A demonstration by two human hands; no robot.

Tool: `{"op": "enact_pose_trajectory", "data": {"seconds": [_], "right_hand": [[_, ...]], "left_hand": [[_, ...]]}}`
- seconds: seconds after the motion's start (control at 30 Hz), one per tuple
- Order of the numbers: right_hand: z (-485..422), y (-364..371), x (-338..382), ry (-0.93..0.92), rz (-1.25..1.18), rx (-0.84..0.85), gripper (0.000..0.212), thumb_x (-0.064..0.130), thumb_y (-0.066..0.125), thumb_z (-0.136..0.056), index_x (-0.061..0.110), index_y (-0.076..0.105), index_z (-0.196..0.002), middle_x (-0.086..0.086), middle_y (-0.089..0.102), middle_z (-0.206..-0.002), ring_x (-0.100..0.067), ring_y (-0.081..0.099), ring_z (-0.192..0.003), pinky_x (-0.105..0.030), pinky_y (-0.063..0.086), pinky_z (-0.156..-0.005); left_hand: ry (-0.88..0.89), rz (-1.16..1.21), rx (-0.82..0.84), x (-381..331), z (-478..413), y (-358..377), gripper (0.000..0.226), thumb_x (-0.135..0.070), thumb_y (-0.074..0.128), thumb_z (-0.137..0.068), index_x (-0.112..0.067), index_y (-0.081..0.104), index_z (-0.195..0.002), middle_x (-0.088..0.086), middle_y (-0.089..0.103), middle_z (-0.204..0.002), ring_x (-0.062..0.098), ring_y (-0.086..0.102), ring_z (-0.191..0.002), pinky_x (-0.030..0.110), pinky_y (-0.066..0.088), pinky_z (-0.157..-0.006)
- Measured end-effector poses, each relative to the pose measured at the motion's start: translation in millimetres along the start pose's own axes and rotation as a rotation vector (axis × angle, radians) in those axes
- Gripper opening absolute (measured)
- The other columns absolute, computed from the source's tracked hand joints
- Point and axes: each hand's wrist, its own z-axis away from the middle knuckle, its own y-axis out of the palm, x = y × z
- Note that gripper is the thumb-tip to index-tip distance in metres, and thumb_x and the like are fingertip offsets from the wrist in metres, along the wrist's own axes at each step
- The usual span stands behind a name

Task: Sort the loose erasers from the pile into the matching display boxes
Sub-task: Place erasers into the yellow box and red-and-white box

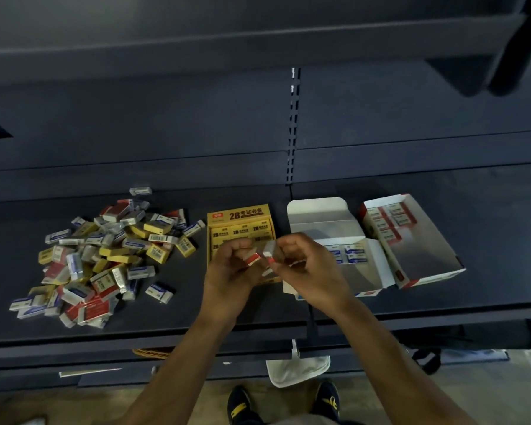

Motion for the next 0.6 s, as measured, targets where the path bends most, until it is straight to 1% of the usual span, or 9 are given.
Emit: {"op": "enact_pose_trajectory", "data": {"seconds": [0.1, 0.17, 0.2, 0.27, 0.37, 0.43, 0.5, 0.53, 0.6], "right_hand": [[2.2, -6.3, -0.8, -0.077, 0.149, -0.041, 0.028, 0.021, 0.070, -0.081, 0.020, 0.062, -0.107, 0.011, 0.061, -0.096, 0.002, 0.058, -0.085, -0.009, 0.046, -0.072], [1.8, -11.4, -5.2, -0.109, 0.247, -0.070, 0.030, 0.020, 0.071, -0.080, 0.018, 0.064, -0.109, 0.004, 0.062, -0.101, -0.008, 0.057, -0.093, -0.022, 0.048, -0.082], [1.2, -14.4, -8.4, -0.111, 0.285, -0.080, 0.031, 0.020, 0.071, -0.079, 0.018, 0.063, -0.109, 0.003, 0.062, -0.104, -0.012, 0.056, -0.099, -0.027, 0.047, -0.086], [0.2, -20.7, -15.0, -0.112, 0.329, -0.106, 0.032, 0.019, 0.071, -0.078, 0.020, 0.063, -0.109, 0.003, 0.061, -0.108, -0.015, 0.052, -0.106, -0.028, 0.044, -0.090], [-0.2, -27.6, -22.4, -0.115, 0.345, -0.129, 0.030, 0.019, 0.072, -0.078, 0.022, 0.064, -0.106, 0.005, 0.061, -0.108, -0.015, 0.052, -0.105, -0.033, 0.048, -0.088], [0.6, -30.6, -24.3, -0.116, 0.353, -0.126, 0.028, 0.020, 0.072, -0.078, 0.023, 0.064, -0.105, 0.006, 0.060, -0.107, -0.014, 0.052, -0.104, -0.034, 0.050, -0.087], [1.7, -32.9, -25.1, -0.123, 0.363, -0.122, 0.027, 0.020, 0.072, -0.078, 0.022, 0.064, -0.105, 0.005, 0.060, -0.108, -0.014, 0.051, -0.105, -0.033, 0.049, -0.088], [2.2, -34.5, -25.5, -0.126, 0.375, -0.122, 0.027, 0.019, 0.071, -0.079, 0.021, 0.065, -0.105, 0.004, 0.061, -0.109, -0.015, 0.051, -0.106, -0.032, 0.049, -0.088], [3.1, -38.8, -26.2, -0.130, 0.412, -0.126, 0.026, 0.018, 0.071, -0.079, 0.020, 0.065, -0.105, 0.002, 0.061, -0.110, -0.017, 0.051, -0.107, -0.028, 0.046, -0.088]], "left_hand": [[0.037, -0.010, 0.009, -0.5, -1.0, 6.0, 0.029, 0.001, 0.066, -0.083, -0.017, 0.055, -0.102, 0.005, 0.061, -0.096, 0.017, 0.061, -0.092, 0.032, 0.055, -0.074], [0.062, -0.046, 0.015, -3.0, -2.5, 8.3, 0.030, -0.001, 0.064, -0.085, -0.022, 0.052, -0.103, 0.003, 0.060, -0.097, 0.015, 0.059, -0.095, 0.034, 0.055, -0.075], [0.062, -0.044, 0.029, -4.9, -3.5, 9.5, 0.032, -0.001, 0.064, -0.085, -0.024, 0.052, -0.104, 0.000, 0.060, -0.097, 0.010, 0.060, -0.094, 0.031, 0.055, -0.073], [0.025, -0.045, 0.068, -8.6, -5.8, 11.9, 0.038, 0.000, 0.065, -0.083, -0.025, 0.051, -0.107, -0.005, 0.062, -0.098, 0.000, 0.061, -0.087, 0.021, 0.054, -0.065], [-0.046, -0.043, 0.088, -11.6, -7.0, 16.3, 0.040, 0.000, 0.068, -0.081, -0.023, 0.053, -0.111, -0.006, 0.064, -0.095, -0.006, 0.061, -0.078, 0.014, 0.050, -0.059], [-0.081, -0.021, 0.116, -11.0, -7.0, 20.0, 0.041, -0.005, 0.071, -0.080, -0.022, 0.054, -0.112, -0.001, 0.067, -0.097, 0.002, 0.064, -0.083, 0.019, 0.053, -0.063], [-0.079, -0.065, 0.153, -10.3, -6.9, 24.5, 0.040, -0.008, 0.073, -0.078, -0.024, 0.055, -0.110, 0.000, 0.069, -0.097, 0.011, 0.066, -0.089, 0.029, 0.056, -0.072], [-0.061, -0.117, 0.164, -9.7, -7.2, 26.5, 0.039, -0.008, 0.074, -0.078, -0.025, 0.055, -0.108, -0.002, 0.069, -0.095, 0.011, 0.066, -0.089, 0.033, 0.056, -0.076], [0.003, -0.230, 0.178, -9.3, -7.7, 30.1, 0.034, -0.008, 0.074, -0.077, -0.028, 0.058, -0.100, -0.007, 0.069, -0.094, 0.003, 0.064, -0.086, 0.031, 0.055, -0.078]]}}
